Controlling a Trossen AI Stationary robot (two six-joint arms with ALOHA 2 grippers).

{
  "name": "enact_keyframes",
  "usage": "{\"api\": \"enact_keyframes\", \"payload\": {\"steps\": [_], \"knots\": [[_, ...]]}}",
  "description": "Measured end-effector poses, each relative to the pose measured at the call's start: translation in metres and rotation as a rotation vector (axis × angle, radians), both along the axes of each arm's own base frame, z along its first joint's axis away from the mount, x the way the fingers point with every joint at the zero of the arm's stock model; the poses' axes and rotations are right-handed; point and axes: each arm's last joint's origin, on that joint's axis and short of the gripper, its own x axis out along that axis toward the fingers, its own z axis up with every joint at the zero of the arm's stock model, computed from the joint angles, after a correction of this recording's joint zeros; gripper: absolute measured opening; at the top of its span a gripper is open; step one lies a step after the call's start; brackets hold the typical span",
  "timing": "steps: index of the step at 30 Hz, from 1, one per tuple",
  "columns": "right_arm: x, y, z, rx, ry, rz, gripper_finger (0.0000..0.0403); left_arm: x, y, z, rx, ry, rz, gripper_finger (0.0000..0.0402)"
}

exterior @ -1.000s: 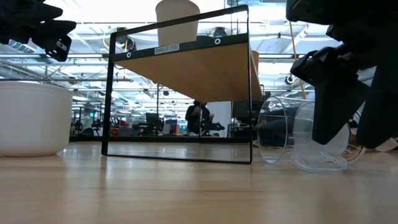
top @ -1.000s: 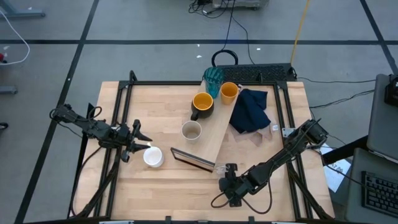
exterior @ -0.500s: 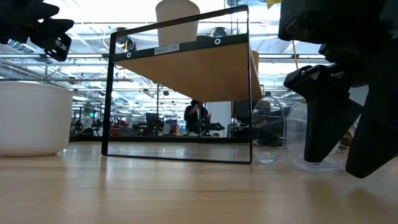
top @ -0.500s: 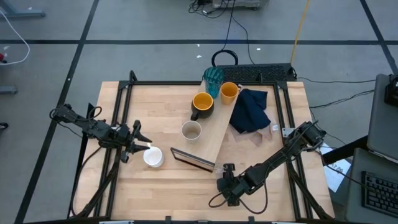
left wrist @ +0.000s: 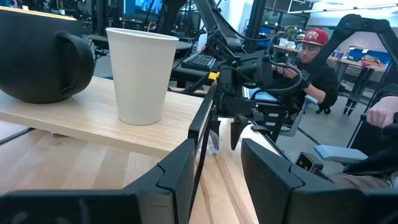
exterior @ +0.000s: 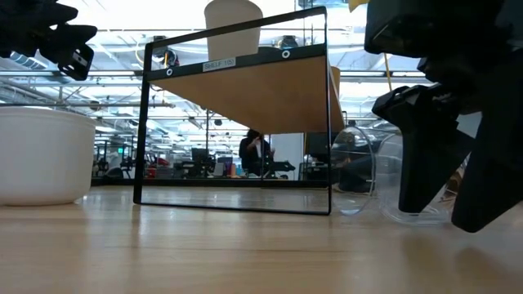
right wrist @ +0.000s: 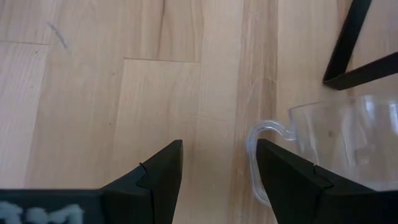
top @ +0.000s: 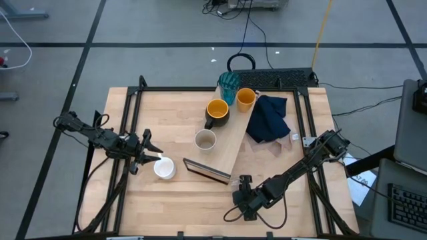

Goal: Stack small to large cups/mugs on shelf
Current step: Put the transparent mug on the shelf

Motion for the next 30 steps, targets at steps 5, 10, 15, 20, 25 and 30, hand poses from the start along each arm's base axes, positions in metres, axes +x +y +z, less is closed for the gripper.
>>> {"api": "enact_keyframes", "payload": {"steps": [5, 10, 15, 20, 25, 30], "knots": [[-0.0001, -0.0004, -0.0002, -0.002, 0.003, -0.001, 0.0182, 0.0, 0.0, 0.0, -0.004, 0.001, -0.001, 0.0134], [-0.001, -0.001, -0.0005, -0.008, 0.012, -0.003, 0.0139, 0.0, 0.0, 0.0, -0.008, 0.002, -0.001, 0.0134], [-0.0014, -0.0013, -0.0006, -0.011, 0.017, -0.003, 0.0094, 0.0, 0.0, 0.0, -0.013, 0.003, -0.001, 0.0134], [-0.0015, -0.001, -0.0002, 0.009, 0.031, 0.009, 0.0066, 0.0, -0.0001, 0.0, -0.013, 0.003, -0.001, 0.0134], [-0.0012, -0.0023, -0.0002, 0.027, 0.05, 0.011, 0.0063, 0.0, -0.0001, 0.0, -0.014, 0.003, -0.001, 0.0134], [-0.0011, -0.0057, -0.0005, 0.031, 0.079, 0.013, 0.0073, 0.0, -0.0001, 0.0, -0.015, 0.004, -0.001, 0.0134]]}}
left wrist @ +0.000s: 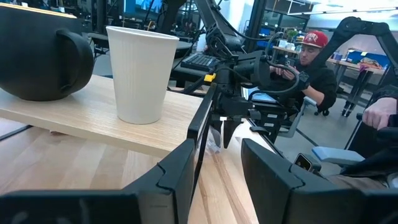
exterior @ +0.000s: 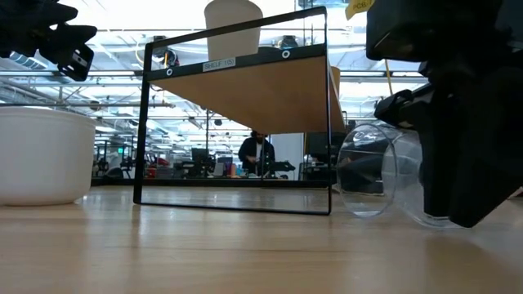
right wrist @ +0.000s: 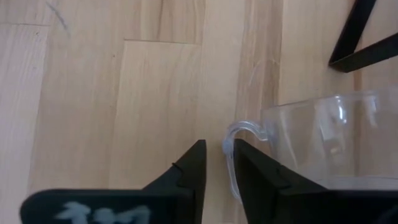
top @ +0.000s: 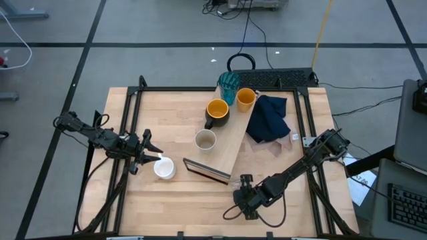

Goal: Stack small to large cups/mugs on shelf
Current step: Put the transparent mug on the shelf

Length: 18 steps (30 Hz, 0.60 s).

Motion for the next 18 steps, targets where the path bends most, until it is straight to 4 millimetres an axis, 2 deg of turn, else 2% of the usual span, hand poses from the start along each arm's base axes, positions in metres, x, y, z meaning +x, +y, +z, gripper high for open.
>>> {"api": "enact_keyframes", "payload": {"steps": [18], "knots": [[0.0009, -0.0017, -0.0007, 0.017, 0.015, 0.007, 0.008, 0.0, 0.0, -0.0001, -0.001, 0.001, 0.0, 0.0134]]}}
